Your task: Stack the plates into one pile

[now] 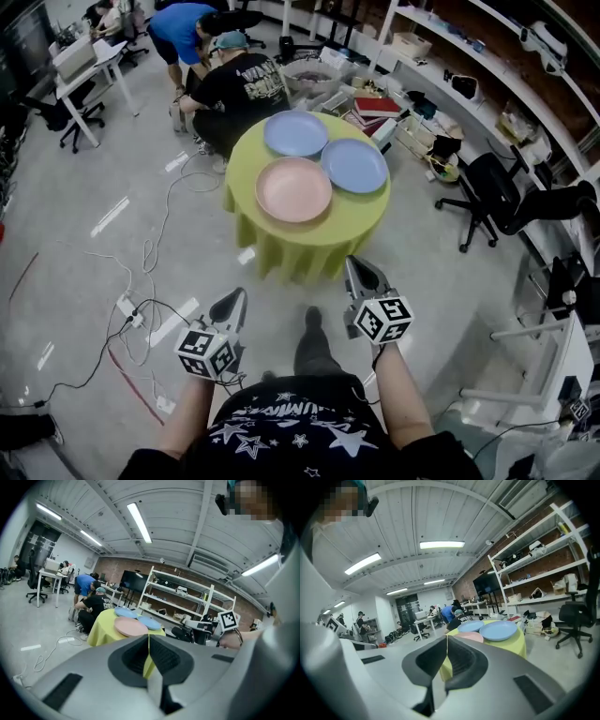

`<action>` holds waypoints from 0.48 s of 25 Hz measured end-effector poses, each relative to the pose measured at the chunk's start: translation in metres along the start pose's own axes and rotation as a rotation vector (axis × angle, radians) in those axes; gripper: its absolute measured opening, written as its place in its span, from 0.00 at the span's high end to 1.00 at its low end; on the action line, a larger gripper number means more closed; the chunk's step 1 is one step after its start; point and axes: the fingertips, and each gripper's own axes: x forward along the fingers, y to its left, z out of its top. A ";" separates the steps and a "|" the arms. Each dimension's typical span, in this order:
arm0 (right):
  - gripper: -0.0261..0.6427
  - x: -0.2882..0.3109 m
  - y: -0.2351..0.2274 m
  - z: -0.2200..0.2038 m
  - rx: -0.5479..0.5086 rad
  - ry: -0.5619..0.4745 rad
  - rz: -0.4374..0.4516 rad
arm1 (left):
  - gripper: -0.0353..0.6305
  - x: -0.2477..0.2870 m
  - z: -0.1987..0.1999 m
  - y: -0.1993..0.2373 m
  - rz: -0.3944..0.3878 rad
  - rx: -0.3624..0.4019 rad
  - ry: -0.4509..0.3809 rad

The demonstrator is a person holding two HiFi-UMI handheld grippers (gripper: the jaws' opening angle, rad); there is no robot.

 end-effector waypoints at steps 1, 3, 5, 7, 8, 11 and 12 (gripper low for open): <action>0.94 0.009 -0.007 0.003 0.004 0.000 0.002 | 0.92 0.008 0.003 0.003 0.008 0.001 0.002; 0.94 0.026 -0.020 0.007 0.008 0.004 0.008 | 0.92 0.026 0.009 0.010 0.025 -0.010 0.003; 0.94 0.041 -0.034 0.012 0.002 0.011 0.019 | 0.92 0.044 0.013 0.013 0.036 -0.025 0.003; 0.94 0.055 -0.052 0.018 -0.002 0.022 0.027 | 0.92 0.064 0.019 0.013 0.045 -0.024 0.008; 0.94 0.062 -0.063 0.021 0.000 0.026 0.027 | 0.92 0.074 0.023 0.013 0.049 -0.020 0.011; 0.94 0.081 -0.096 0.034 0.014 0.033 0.024 | 0.92 0.105 0.037 0.013 0.069 -0.014 0.010; 0.94 0.087 -0.106 0.037 0.021 0.034 0.024 | 0.92 0.113 0.041 0.013 0.078 -0.017 0.008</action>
